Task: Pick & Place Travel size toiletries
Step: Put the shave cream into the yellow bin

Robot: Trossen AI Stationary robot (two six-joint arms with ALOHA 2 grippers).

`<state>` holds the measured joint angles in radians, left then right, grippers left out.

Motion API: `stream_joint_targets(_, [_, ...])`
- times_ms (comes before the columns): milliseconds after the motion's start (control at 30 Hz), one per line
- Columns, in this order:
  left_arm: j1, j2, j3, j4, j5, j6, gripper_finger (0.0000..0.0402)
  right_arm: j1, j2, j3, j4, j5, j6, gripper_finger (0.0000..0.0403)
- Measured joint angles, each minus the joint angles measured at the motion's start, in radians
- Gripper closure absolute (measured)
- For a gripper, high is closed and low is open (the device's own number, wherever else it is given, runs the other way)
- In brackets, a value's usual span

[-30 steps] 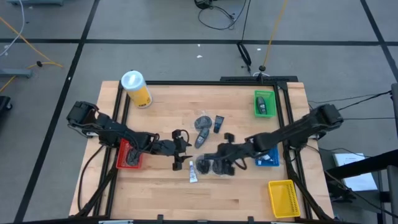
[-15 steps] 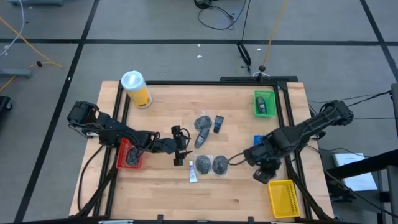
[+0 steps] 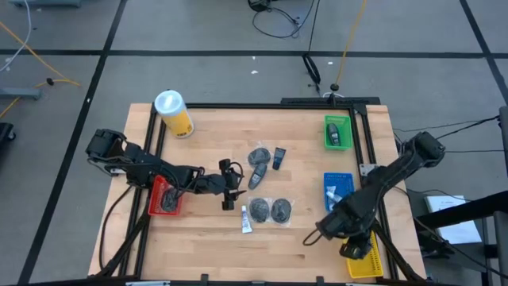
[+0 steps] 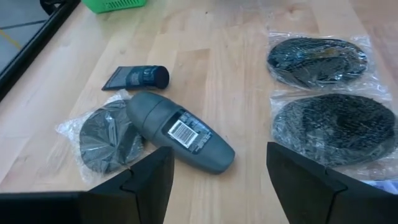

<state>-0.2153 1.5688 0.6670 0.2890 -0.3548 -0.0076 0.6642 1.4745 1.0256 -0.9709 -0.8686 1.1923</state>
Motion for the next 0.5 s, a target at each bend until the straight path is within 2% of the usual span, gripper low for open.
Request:
stream_joint_targets(133, [-0.001,0.000,0.000,0.000,0.028,-0.016,0.0154,0.012,0.017,-0.084,0.176,0.004,0.000,0.0326])
stream_joint_targets(333, [-0.009,0.000,0.000,0.000,0.041,-0.050,0.0153,0.012,0.029,-0.194,0.324,0.006,-0.010,0.0321])
stream_joint_targets(500, [-0.031,0.000,0.000,0.000,0.041,-0.059,0.0153,0.012,0.029,-0.260,0.401,0.034,0.002,0.0288])
